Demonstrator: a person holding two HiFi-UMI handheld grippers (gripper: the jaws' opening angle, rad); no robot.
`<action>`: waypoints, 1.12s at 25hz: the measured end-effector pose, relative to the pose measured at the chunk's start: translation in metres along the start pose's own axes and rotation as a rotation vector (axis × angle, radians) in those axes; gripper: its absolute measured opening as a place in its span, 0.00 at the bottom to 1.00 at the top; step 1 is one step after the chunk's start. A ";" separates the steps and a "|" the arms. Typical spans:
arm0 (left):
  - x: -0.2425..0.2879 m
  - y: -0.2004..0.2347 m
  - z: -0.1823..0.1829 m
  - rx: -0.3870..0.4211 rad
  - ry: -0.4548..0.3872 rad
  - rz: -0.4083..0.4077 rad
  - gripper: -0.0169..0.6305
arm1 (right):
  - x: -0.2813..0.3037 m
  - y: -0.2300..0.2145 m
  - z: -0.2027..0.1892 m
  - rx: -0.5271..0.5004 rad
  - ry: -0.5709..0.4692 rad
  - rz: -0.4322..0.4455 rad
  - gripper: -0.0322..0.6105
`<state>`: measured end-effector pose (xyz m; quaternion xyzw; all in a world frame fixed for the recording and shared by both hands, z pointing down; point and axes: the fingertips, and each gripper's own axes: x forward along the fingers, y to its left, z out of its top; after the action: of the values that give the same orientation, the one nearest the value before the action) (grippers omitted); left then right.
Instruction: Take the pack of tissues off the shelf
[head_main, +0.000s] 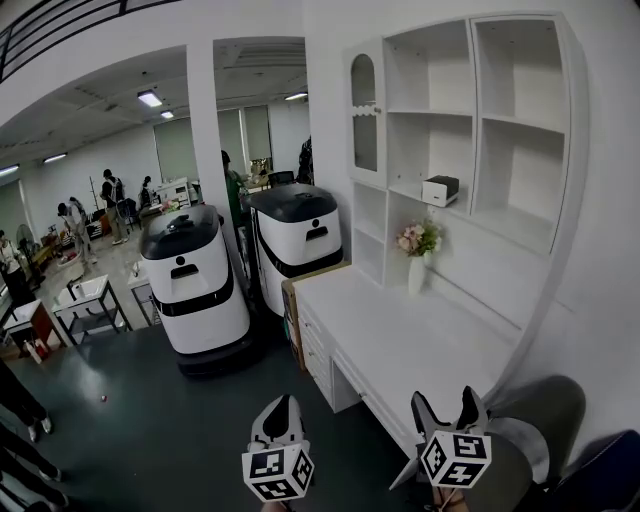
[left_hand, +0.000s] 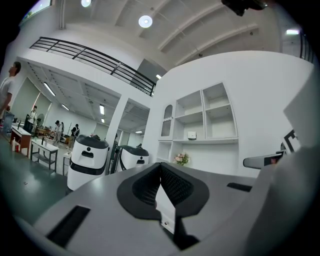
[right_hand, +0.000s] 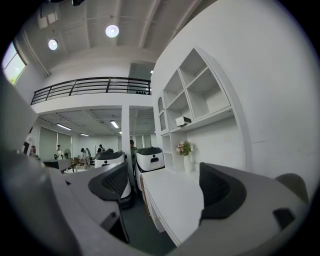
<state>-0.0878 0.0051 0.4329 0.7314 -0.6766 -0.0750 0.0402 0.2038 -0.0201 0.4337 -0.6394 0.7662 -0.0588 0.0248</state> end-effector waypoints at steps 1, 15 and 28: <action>0.006 -0.001 -0.002 0.005 0.007 -0.002 0.05 | 0.006 -0.003 -0.001 0.009 0.001 -0.002 0.74; 0.137 0.014 -0.014 -0.007 0.019 -0.083 0.05 | 0.102 -0.021 -0.016 0.034 0.015 -0.086 0.74; 0.361 0.044 0.027 0.013 -0.006 -0.276 0.05 | 0.266 -0.026 0.043 0.033 -0.092 -0.276 0.74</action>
<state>-0.1089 -0.3570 0.3936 0.8177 -0.5699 -0.0778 0.0229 0.1857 -0.2881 0.4045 -0.7401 0.6681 -0.0449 0.0618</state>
